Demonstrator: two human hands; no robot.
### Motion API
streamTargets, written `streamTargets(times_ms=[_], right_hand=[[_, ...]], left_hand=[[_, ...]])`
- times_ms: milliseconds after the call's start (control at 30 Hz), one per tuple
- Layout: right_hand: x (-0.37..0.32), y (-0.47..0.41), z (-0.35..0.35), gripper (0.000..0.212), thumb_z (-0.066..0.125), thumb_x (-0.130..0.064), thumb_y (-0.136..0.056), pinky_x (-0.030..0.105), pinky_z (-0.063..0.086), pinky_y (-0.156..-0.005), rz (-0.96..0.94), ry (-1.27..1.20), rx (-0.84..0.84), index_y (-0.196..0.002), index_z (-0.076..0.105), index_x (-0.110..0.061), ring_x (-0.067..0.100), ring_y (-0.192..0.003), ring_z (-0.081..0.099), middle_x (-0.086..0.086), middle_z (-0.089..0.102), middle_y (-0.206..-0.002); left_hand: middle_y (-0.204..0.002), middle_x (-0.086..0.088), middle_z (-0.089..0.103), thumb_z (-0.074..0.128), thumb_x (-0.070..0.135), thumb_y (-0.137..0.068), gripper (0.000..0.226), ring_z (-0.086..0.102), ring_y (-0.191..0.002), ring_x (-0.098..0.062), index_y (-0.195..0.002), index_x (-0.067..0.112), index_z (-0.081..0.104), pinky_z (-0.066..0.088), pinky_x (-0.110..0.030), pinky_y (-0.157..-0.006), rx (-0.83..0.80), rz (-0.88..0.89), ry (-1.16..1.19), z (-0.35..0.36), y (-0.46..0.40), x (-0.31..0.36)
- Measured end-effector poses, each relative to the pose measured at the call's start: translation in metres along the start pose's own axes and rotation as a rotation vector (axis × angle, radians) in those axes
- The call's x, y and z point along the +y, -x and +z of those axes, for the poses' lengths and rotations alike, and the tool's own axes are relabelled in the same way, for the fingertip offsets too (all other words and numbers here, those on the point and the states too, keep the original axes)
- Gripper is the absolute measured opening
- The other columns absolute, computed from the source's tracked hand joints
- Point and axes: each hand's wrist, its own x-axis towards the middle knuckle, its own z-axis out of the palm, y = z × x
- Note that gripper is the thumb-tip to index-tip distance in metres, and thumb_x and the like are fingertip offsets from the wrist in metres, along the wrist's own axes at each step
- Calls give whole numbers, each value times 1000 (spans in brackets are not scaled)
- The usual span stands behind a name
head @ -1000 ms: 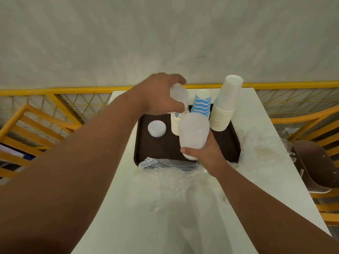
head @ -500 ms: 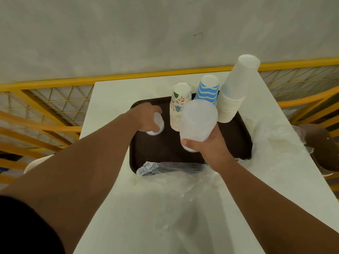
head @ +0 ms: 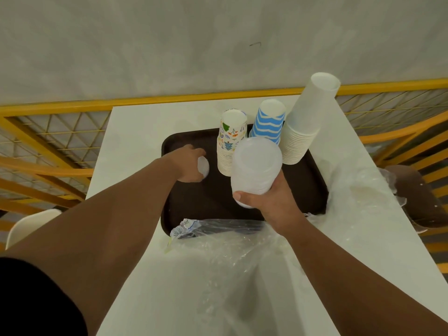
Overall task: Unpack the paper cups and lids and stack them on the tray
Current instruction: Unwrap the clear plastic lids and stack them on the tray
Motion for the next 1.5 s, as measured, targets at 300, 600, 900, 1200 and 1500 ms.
streamTargets(times_ms=[300,600,900,1200,1500], right_hand=[[2,0,0,105,90,-38,-48,45,46,-106,7,19,-8,-139,38,-33,10,-129,48,-11,51,-136],[3,1,-2,101,91,-27,-55,44,46,-106,20,24,-5,-140,36,-32,10,-129,47,-11,50,-136],[4,0,-3,99,92,-22,-58,44,46,-106,19,16,-5,-139,36,-35,10,-128,46,-12,50,-135],[-2,4,1,107,93,-32,-51,44,44,-107,20,18,-42,-141,34,-35,12,-130,45,-12,49,-139],[-9,8,-2,79,91,-15,-63,2,44,-73,2,51,-83,-114,40,-48,-18,-102,51,-33,48,-114]], left_hand=[[-133,-9,40,75,37,-75,76,51,-116,-36,-142,31,38,50,-45,-94,-35,8,-63,2,-5,4],[-135,-11,37,75,32,-77,76,45,-120,-39,-143,30,36,48,-48,-96,-11,6,-64,7,-9,6],[-159,-9,16,84,48,-63,118,26,-141,-40,-155,28,12,36,-54,-109,39,-48,-72,-11,7,3],[-79,17,61,73,29,-82,15,56,-69,6,-94,23,65,40,-7,-64,510,152,388,-116,138,61],[-122,8,52,78,57,-66,78,45,-101,-13,-128,32,39,43,-29,-78,200,293,16,-92,133,121]])
